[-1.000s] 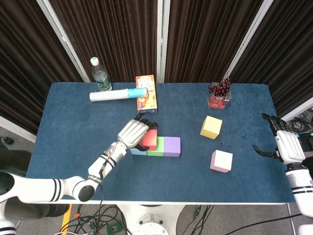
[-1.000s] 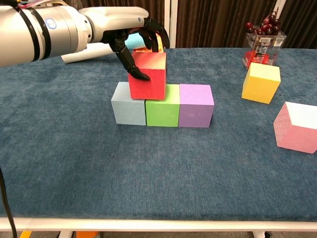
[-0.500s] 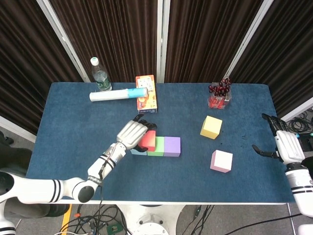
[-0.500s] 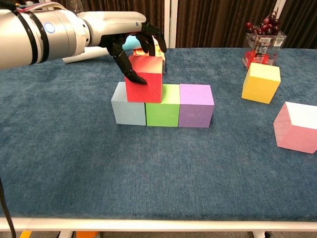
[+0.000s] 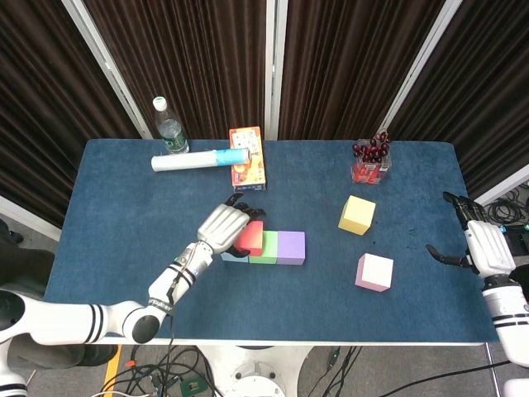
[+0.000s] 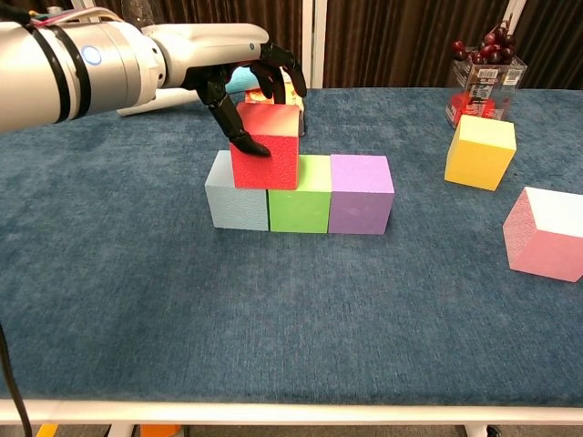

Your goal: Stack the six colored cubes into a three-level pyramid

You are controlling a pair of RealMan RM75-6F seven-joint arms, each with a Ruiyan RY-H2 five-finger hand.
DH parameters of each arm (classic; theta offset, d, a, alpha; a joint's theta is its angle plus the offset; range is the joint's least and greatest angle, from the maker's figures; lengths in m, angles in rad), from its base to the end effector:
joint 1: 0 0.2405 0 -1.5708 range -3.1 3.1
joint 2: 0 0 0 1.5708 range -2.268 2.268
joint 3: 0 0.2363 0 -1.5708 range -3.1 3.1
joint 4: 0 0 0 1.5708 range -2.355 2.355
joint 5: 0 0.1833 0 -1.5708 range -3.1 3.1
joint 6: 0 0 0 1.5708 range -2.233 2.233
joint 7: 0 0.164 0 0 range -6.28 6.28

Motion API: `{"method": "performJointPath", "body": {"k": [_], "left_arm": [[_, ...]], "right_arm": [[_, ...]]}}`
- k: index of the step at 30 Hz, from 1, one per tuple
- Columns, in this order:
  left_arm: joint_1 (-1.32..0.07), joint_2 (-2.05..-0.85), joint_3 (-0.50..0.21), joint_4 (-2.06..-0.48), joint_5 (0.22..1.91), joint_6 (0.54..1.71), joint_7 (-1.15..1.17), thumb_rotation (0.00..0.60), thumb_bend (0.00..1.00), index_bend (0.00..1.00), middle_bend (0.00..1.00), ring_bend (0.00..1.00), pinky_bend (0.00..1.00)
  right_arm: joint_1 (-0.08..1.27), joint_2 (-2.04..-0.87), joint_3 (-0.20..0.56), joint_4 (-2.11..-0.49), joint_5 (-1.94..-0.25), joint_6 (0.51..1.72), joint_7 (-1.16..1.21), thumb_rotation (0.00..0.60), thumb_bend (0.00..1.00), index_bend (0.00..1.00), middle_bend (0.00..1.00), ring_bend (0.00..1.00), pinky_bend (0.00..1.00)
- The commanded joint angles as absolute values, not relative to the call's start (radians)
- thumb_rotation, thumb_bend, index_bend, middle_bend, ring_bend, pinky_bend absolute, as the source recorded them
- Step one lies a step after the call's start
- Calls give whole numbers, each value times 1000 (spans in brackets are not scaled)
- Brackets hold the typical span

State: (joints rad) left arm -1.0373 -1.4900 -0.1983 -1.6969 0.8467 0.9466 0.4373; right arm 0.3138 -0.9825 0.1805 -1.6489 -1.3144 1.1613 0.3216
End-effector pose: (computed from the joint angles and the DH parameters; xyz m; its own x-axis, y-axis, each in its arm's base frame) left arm -0.0241 0.3445 0.0019 0.4196 0.3142 0.8516 0.8294 -0.5138 -0.2191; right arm -0.2601 -0.2823 0.1985 0.1311 -0.0946 0.9868 -0.9914 -0.0146 0.1303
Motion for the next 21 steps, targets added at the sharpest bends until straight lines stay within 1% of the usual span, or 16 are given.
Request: {"method": "performJointPath", "body": {"k": [1,4,7,14,18,21], "left_arm": [[-1037,-1490,-199,-1698,846,947,438,600,139,197,327,211,65],[-1036,-1492,-201,-1701,842,949,438,600,131,181,298,187,65],[-1034,-1493,-201,-1703,844,952,438,600,128,175,276,185,65],[-1025,-1479,-204,-1727,857,956,426,600,123,153,158,98,63],[-995,-1438,-222,-1783,901,974,365,600,112,146,126,74,62],[-946,-1362,-247,-1844,953,989,263,600,106,146,125,74,62]], "right_arm": [[313,-983,181,-1649,-1314,1163,322,600,161,0,106,0,0],[313,-983,182,-1648,-1314,1163,323,600,163,0,106,0,0],[314,-983,182,-1648,-1314,1163,323,600,167,0,105,0,0],[313,-984,183,-1647,-1315,1167,325,600,173,0,104,0,0],[309,-981,183,-1648,-1319,1171,335,600,175,0,96,0,0],[309,-975,179,-1648,-1326,1165,348,600,181,0,95,0,0]]}}
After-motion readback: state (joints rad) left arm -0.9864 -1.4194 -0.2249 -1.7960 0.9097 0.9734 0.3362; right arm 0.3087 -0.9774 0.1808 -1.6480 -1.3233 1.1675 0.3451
